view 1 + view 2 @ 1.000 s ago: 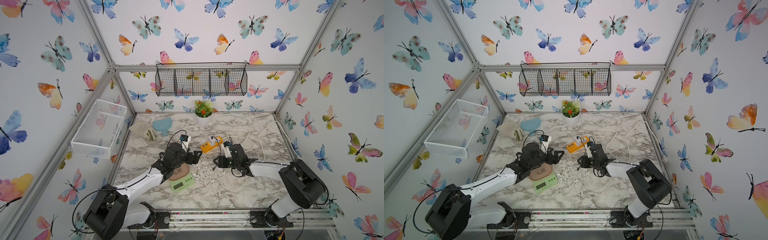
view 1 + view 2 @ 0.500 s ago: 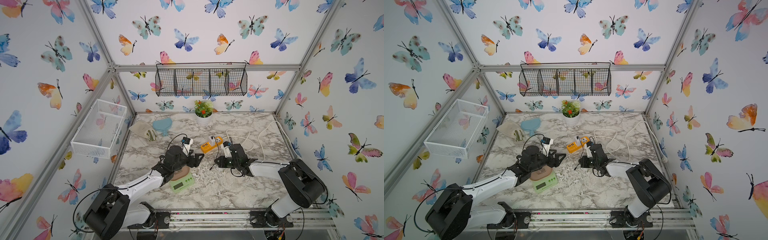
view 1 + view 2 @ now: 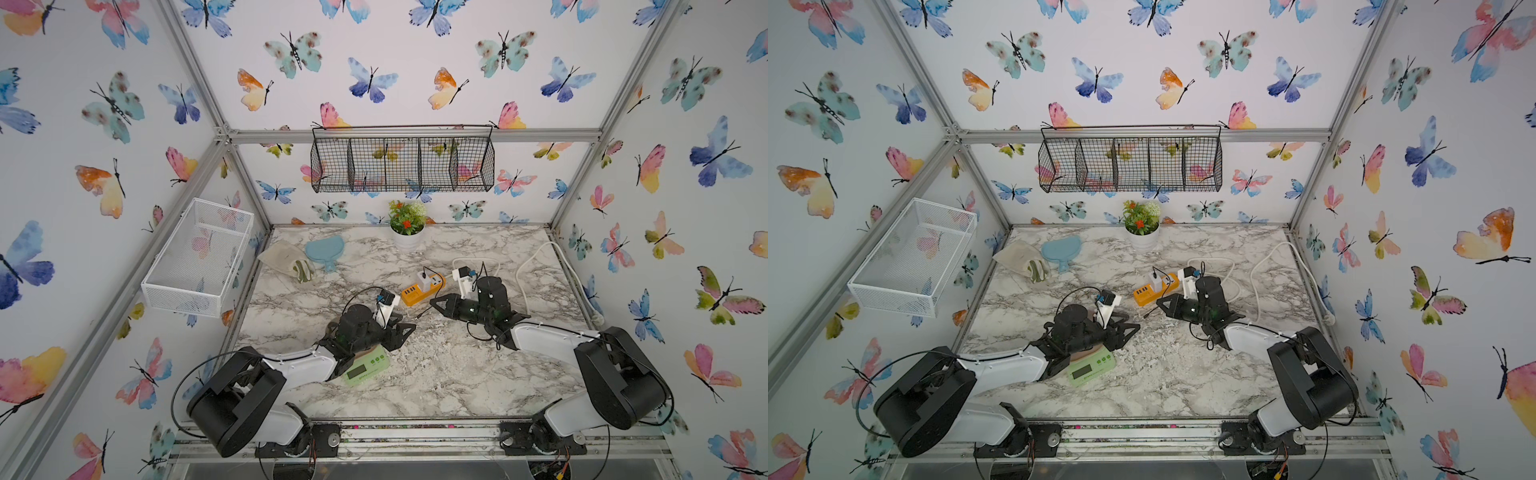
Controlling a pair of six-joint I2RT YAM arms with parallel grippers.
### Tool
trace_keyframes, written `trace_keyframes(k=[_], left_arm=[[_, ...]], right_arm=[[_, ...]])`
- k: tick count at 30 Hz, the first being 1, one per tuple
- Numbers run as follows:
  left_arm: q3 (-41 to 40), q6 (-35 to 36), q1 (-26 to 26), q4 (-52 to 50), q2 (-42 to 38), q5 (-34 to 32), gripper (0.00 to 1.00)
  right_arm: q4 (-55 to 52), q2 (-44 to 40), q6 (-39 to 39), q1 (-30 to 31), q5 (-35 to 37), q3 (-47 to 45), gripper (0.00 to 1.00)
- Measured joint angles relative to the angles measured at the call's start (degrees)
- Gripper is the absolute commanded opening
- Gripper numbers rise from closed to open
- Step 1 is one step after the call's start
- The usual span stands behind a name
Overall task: Charge the electronic scale
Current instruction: Pick up the charging cable from the center of the board.
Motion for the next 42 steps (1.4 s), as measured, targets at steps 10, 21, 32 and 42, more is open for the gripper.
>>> trace_keyframes(k=[10,21,32,42], left_arm=[[1.2,4.9,-0.5,6.2,5.6,-0.1,0.56],[2.4,7.5,-0.5,9.3,7.3,0.3,0.37],[2.4,7.9,-0.5,10.1,8.7,1.6,0.22],[2.7,7.9,-0.5,10.3,8.8,2.1,0.21]], right_arm=[[3.0,0.0,3.1,-0.5,-4.0,-0.7,0.02],[3.8,-0.1,4.0,-1.2,-5.2,-1.2,0.02],[4.2,-1.2,4.3,-1.6,-5.7,-1.5,0.02],[4.2,-1.7,4.4,-1.7,-5.9,-1.9,0.02]])
